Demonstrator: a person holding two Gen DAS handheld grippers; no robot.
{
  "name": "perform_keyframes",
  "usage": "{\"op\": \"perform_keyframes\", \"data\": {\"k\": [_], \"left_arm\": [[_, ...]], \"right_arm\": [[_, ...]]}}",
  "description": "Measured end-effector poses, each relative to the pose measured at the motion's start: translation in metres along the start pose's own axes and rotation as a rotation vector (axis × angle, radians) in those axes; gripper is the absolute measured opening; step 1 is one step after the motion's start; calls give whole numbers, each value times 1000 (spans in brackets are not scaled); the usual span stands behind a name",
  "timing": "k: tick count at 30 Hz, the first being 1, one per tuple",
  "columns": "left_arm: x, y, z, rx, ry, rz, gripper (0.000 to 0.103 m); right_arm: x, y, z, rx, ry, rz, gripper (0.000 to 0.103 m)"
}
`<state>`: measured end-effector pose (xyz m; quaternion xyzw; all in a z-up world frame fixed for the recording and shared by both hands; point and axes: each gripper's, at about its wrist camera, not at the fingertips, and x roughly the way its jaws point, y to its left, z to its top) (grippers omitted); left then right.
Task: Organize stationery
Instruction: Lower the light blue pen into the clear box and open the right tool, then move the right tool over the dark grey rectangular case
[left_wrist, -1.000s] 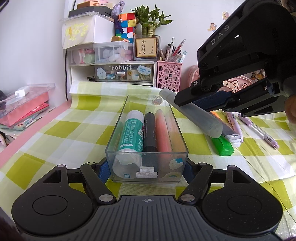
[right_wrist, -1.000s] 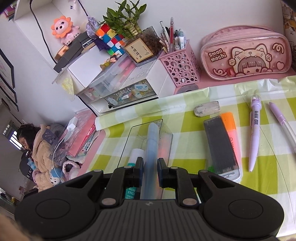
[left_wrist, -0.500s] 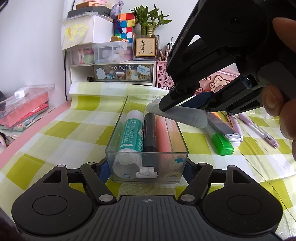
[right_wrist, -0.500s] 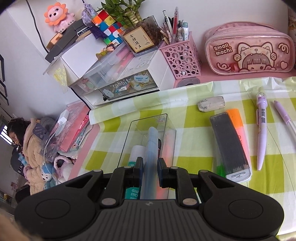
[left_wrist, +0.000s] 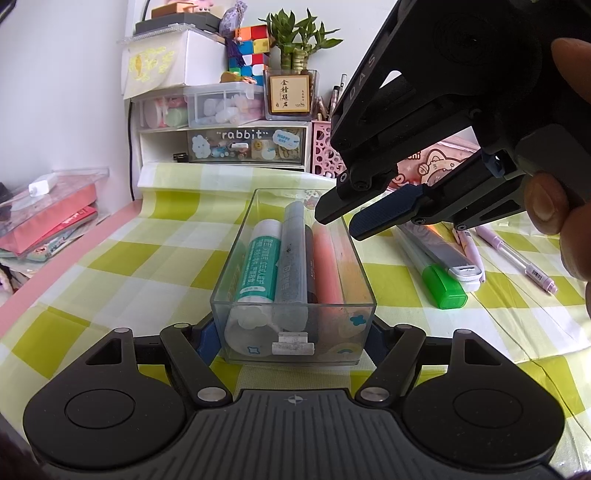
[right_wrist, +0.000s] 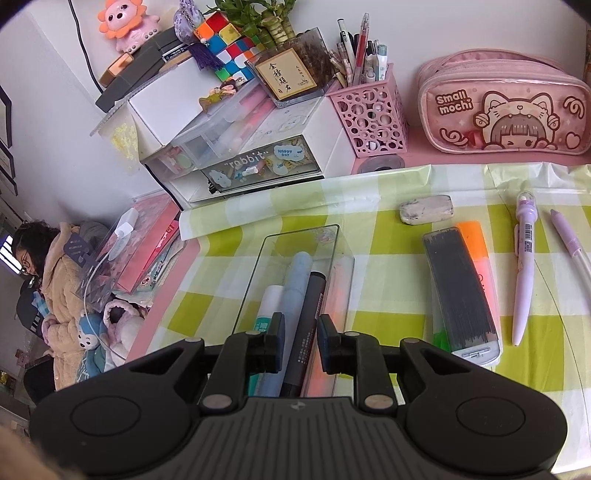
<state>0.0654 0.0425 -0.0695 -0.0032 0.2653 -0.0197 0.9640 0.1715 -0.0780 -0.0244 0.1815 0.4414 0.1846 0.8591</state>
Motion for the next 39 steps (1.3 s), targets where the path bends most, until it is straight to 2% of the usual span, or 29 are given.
{"op": "perform_keyframes", "data": {"k": [11,13,16,17,19,20,24,35,39], "left_arm": [[1,-1,0,10,1,6,72],[-1,-7,-1,43,-10,32,72],[-5,-30,-10,220,-79,131,72],[-4,-29,-9,214,-74,124,72],[2,-3,1,43,16,12,72],[3,7,4,-1,27,-26,72],[3,-2,0,36,3,21,72],[3,-1,0,34,3,17,72],[3,-2,-1,34,5,16,72]], "right_arm": [[-10,-24,0,64,-33,11,15],[-11,-26,0,68,-38,13,15],[-11,-28,-1,69,-39,15,15],[-10,-29,-1,70,-39,16,15],[-10,-31,-2,72,-38,16,15],[-11,-32,-2,75,-41,17,15],[-13,-37,0,87,-52,14,15],[-19,-49,2,96,-67,-5,15],[-29,-66,8,128,-98,-48,15]]}}
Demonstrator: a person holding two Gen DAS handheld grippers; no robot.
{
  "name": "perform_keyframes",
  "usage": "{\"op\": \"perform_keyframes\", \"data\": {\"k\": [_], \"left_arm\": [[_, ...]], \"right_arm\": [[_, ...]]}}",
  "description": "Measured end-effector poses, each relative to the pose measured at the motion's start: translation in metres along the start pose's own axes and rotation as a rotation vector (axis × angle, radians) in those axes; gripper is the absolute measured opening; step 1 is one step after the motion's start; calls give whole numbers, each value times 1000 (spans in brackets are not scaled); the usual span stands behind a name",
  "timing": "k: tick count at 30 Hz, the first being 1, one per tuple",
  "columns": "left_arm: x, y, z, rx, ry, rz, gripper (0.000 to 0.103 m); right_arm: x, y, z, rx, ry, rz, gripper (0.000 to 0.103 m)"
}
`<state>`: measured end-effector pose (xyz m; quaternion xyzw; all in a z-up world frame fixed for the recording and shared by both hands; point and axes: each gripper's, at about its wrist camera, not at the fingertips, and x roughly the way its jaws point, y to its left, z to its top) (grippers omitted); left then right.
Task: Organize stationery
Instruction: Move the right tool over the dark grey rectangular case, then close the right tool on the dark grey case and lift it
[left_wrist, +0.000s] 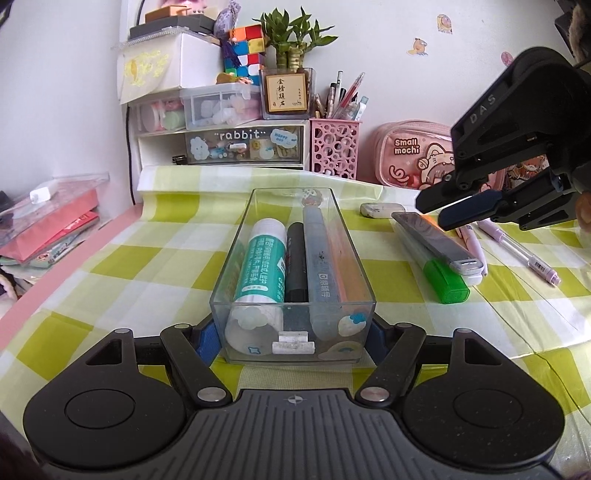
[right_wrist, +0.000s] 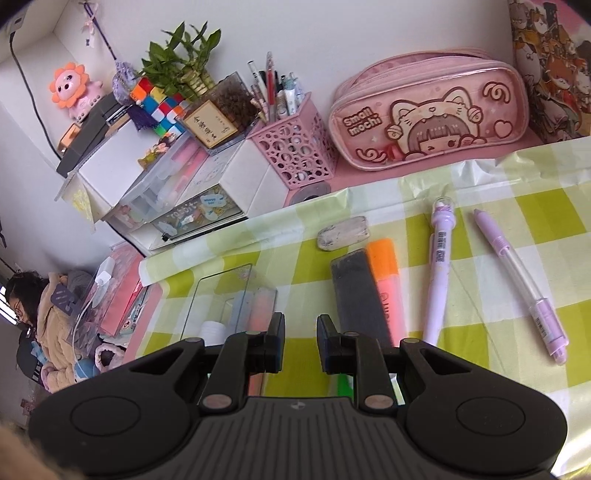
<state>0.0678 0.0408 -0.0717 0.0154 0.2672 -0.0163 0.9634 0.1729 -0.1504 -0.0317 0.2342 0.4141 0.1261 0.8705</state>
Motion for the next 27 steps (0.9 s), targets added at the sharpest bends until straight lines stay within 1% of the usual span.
{"op": "perform_keyframes", "data": {"k": [1,3,6,8,10,13,17,22,23,25,27], "left_arm": [[0,1,0,-5,3,-5,72],[0,2,1,-13,8,-12,72],[0,-1,0,-11,4,-5,72],[0,-2,0,-11,3,-4,72],[0,-1,0,-11,3,-4,72],[-1,-1,0,-10,1,-4,72],[-1,-2,-1,-10,-1,-5,72],[-2,-1,-1,-10,-3,-7,72],[-2,0,-1,-10,-3,-9,72],[-3,0,-1,-9,-3,-14,72],[-3,1,-1,-8,-3,-17,72]], "right_arm": [[-2,-3,3,-1,-14,-29,15],[-5,-8,6,-13,-24,-59,15],[-6,-13,9,-20,-13,-69,16],[-3,-15,11,-55,-8,-121,19],[3,-18,11,-78,15,-156,21],[10,-23,7,-76,58,-143,21],[8,-15,-2,-113,70,-123,24],[7,-2,-7,-189,73,-146,24],[6,-3,-6,-184,66,-140,24],[6,-13,1,-121,40,-114,24],[11,-23,7,-93,42,-123,24]]}}
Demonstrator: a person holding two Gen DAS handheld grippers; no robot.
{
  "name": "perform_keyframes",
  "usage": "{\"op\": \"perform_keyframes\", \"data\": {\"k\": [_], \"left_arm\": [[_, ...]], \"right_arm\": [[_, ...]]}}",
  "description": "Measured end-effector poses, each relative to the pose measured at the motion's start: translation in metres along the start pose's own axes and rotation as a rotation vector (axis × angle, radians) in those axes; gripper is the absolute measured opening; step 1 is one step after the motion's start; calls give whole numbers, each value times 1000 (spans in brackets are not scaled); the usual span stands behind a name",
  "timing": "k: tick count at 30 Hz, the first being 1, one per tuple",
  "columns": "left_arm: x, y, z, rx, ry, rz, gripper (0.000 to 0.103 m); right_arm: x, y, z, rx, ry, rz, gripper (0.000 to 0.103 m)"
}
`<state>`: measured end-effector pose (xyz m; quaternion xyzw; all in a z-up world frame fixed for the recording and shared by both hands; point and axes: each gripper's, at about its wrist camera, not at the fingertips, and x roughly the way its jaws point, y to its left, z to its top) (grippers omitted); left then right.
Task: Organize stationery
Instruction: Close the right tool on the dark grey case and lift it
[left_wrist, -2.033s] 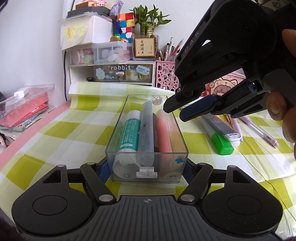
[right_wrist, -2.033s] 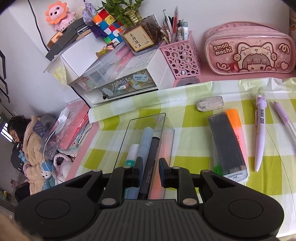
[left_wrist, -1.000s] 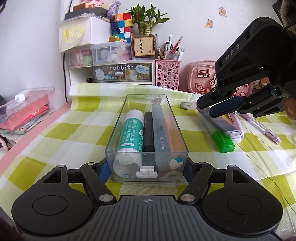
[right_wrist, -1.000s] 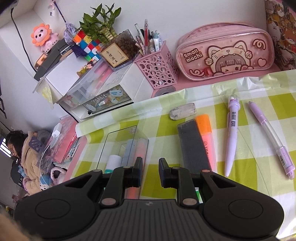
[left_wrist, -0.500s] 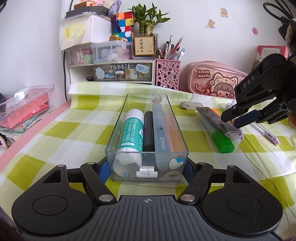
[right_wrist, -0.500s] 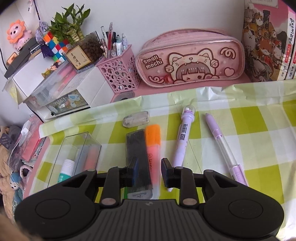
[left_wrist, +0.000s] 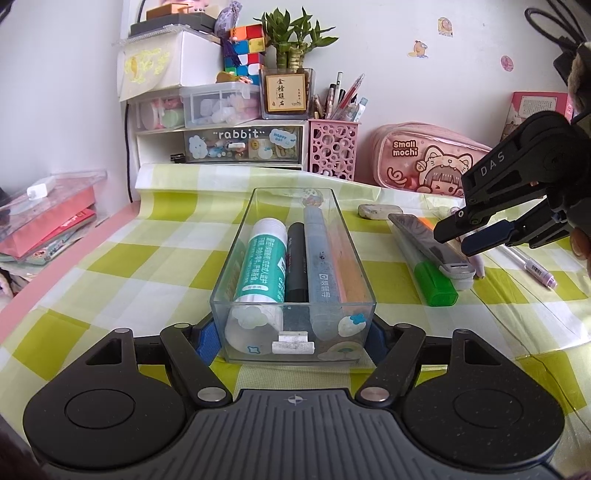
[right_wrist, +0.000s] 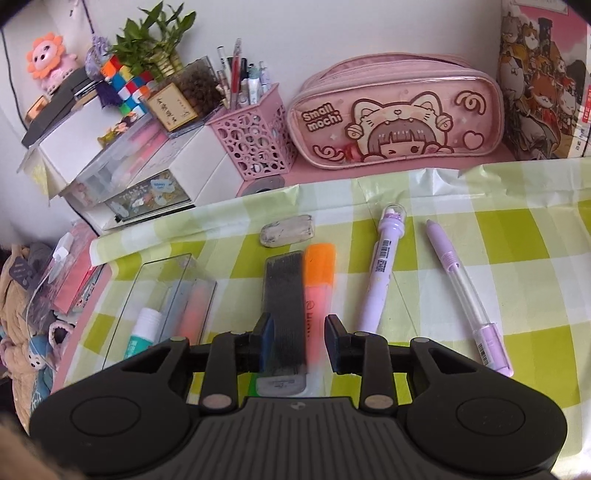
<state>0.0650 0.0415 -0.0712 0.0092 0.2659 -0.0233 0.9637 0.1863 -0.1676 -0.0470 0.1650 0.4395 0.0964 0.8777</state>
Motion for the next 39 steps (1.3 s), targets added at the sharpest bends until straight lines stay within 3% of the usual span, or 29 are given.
{"op": "perform_keyframes", "data": {"k": [6,13,20,28,35,39], "left_arm": [[1,0,0,2,-1,-8,72],[0,5,0,-4,-4,-36,72],[0,10,0,-16,-9,-63,72],[-2,11,-1,-14,-14,-65,72],[-3,8,-2,-2,-19,-56,72],[-3,7,-2,8,-19,-51,72]], "right_arm": [[5,7,-4,-53,19,22,27],[4,46,-18,-200,19,-54,29],[-3,59,-19,-214,26,-60,30],[8,74,-31,-325,9,-174,27],[-8,58,-23,-167,-20,-65,26],[-14,52,-21,-45,-30,44,26]]}}
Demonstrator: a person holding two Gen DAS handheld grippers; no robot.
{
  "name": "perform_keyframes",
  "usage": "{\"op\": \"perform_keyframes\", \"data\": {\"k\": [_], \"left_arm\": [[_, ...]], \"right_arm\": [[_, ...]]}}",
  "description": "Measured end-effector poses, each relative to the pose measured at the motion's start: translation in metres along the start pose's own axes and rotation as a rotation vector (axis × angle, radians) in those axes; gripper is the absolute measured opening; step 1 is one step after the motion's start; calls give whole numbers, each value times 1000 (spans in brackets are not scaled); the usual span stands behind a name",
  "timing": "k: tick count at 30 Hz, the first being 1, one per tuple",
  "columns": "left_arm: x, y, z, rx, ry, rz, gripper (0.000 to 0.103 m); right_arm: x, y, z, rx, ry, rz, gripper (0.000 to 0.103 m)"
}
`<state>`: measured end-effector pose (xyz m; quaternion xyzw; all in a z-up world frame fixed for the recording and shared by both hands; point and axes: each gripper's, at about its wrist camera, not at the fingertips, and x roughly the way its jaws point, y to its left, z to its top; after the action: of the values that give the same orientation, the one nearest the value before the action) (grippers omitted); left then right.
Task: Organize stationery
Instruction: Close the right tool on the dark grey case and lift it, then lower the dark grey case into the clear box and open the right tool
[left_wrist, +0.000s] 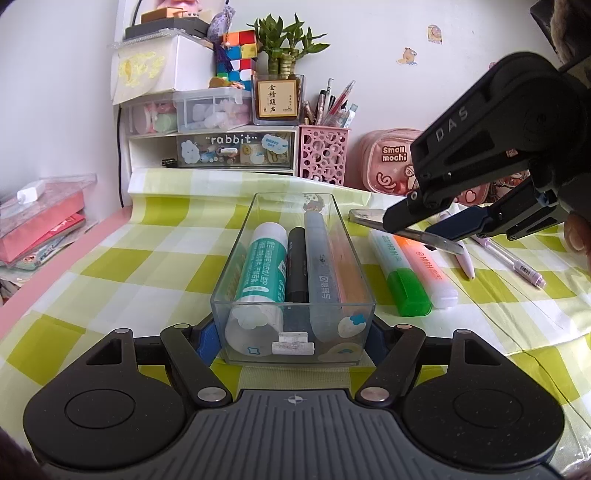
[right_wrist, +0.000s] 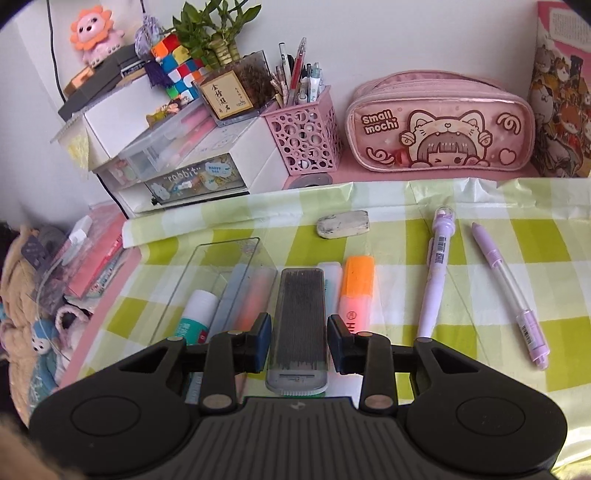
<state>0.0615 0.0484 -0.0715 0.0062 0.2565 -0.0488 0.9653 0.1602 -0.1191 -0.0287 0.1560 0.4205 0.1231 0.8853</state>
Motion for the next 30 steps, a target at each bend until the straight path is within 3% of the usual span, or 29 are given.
{"op": "perform_keyframes", "data": {"k": [10,22,30], "left_arm": [[-1,1,0,-2,-3,-7,72],[-2,-4,-2,20,-5,9,72],[-2,-4,-2,19,-4,7,72]], "right_arm": [[0,-6,-5,247,-4,152,26],[10,8,-10,269,43,157,27],[12,20,-6,214,45,102,27]]}}
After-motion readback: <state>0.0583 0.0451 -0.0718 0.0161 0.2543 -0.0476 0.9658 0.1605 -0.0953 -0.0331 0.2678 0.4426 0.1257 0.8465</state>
